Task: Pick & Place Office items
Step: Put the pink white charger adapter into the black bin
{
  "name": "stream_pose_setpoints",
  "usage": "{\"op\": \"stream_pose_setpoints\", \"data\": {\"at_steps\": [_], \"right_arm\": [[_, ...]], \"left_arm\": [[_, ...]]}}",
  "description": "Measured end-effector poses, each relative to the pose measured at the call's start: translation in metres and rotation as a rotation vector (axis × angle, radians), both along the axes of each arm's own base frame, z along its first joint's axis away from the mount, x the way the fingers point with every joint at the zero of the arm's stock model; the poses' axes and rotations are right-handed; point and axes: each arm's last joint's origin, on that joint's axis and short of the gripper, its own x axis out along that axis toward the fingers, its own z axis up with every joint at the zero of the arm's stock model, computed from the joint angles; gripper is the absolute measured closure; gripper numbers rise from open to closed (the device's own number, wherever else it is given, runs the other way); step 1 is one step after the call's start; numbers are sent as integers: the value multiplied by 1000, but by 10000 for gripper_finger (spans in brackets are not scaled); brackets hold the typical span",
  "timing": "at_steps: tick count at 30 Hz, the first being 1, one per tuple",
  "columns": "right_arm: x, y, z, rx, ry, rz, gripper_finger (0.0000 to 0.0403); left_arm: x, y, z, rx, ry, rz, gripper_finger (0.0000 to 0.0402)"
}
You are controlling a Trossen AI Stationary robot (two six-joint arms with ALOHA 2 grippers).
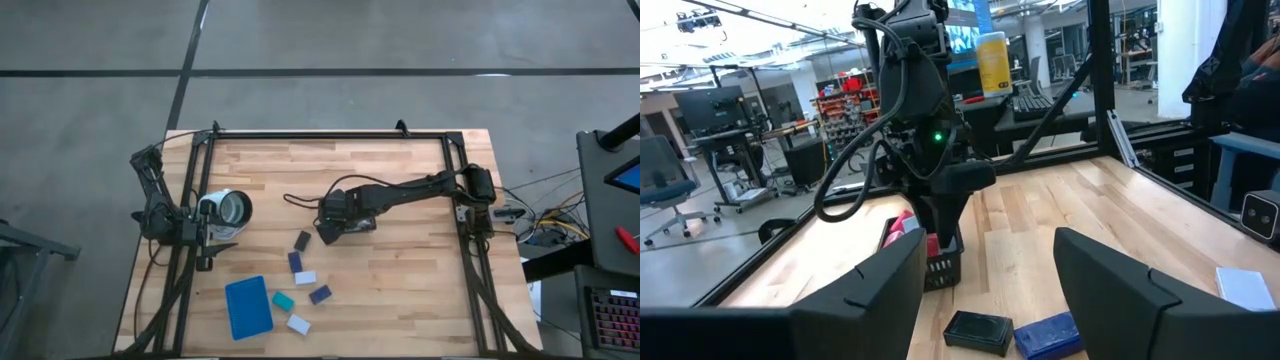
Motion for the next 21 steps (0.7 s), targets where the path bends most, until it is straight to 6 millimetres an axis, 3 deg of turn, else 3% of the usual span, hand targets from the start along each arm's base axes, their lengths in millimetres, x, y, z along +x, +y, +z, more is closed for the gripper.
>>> {"op": "stream_pose_setpoints", "data": {"at_steps": [10,21], "right_arm": [[0,0,0,-1,-2,3,188],[-1,1,7,72,-20,10,188]], "left_arm": [[0,0,0,0,0,0,177],[0,0,0,0,0,0,177]]}}
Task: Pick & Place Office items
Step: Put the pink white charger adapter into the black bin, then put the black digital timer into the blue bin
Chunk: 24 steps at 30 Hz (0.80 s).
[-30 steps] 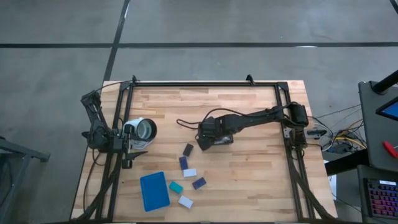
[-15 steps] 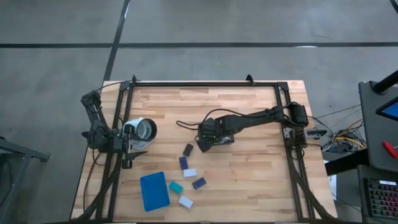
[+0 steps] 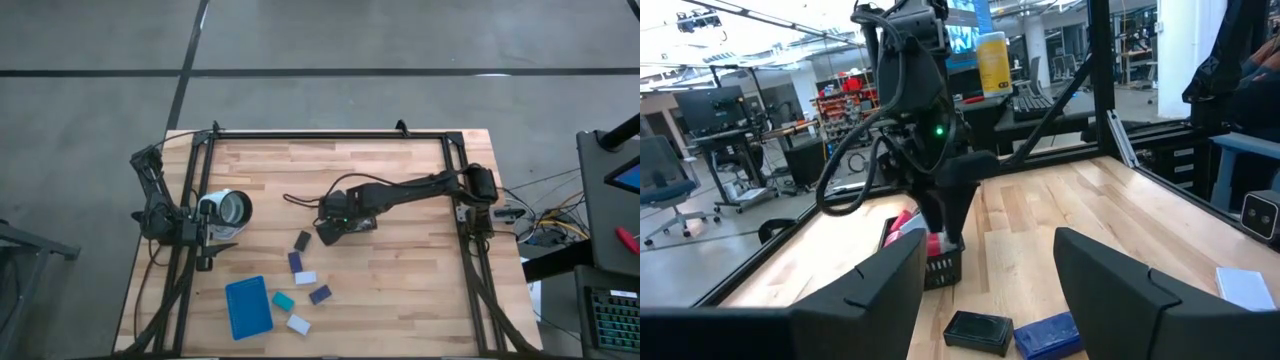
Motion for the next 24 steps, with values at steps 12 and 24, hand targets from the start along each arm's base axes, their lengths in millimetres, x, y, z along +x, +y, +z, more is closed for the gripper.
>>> {"op": "stream_pose_setpoints", "data": {"at_steps": [12,24], "right_arm": [[-2,4,54,60,-150,133,188],[-41,46,134,-358,-395,362,186]], "left_arm": [[0,0,0,0,0,-1,177],[0,0,0,0,0,0,177]]}}
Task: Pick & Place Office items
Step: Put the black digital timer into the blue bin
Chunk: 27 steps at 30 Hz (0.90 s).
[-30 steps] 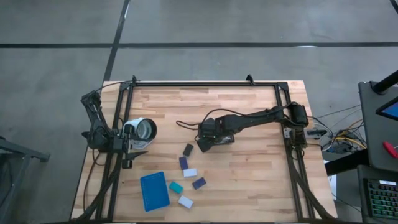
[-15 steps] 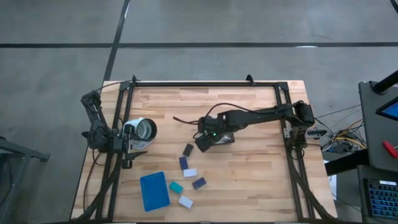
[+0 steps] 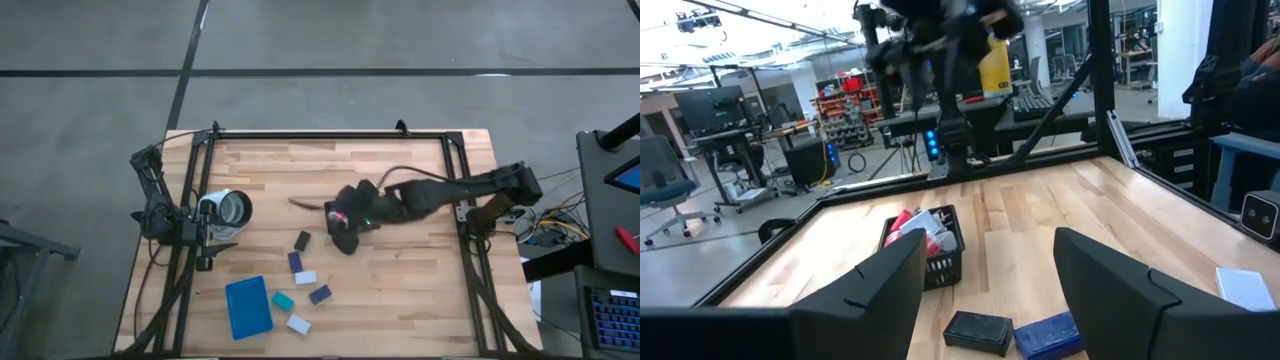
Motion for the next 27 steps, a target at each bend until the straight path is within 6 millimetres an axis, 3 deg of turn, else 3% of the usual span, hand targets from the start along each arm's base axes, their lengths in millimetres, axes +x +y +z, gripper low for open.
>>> {"op": "stream_pose_setpoints", "data": {"at_steps": [13,21,27], "right_arm": [[-27,70,18,-254,-86,246,186],[-30,103,1,-373,-178,469,186],[-29,107,-16,-431,-198,543,186]], "left_arm": [[0,0,0,1,0,-1,177],[0,0,0,1,0,-1,177],[0,0,0,1,0,-1,177]]}}
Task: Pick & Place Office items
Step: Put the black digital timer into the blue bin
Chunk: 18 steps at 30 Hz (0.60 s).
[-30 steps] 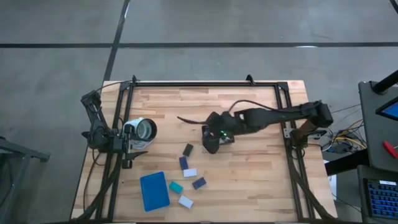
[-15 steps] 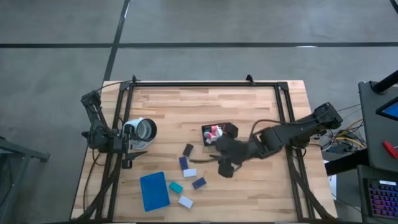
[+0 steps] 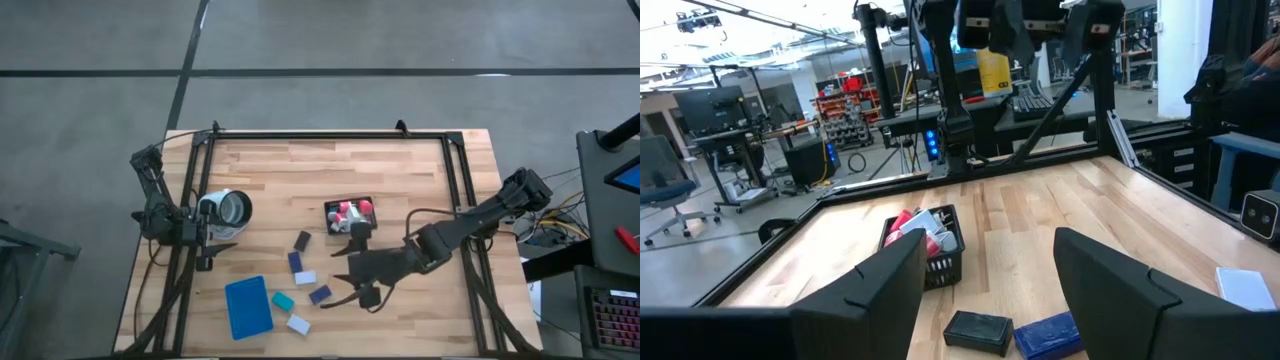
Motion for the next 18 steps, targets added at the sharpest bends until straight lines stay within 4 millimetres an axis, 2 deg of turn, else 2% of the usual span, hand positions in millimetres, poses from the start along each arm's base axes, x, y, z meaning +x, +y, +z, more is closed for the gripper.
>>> {"op": "stream_pose_setpoints", "data": {"at_steps": [8,12,18], "right_arm": [[-9,-4,-12,-51,-74,56,186],[-27,-14,-19,-25,-117,51,186],[-65,-33,-36,27,-233,54,186]], "left_arm": [[0,0,0,0,0,0,177],[0,0,0,0,0,0,177],[0,0,0,0,0,0,177]]}}
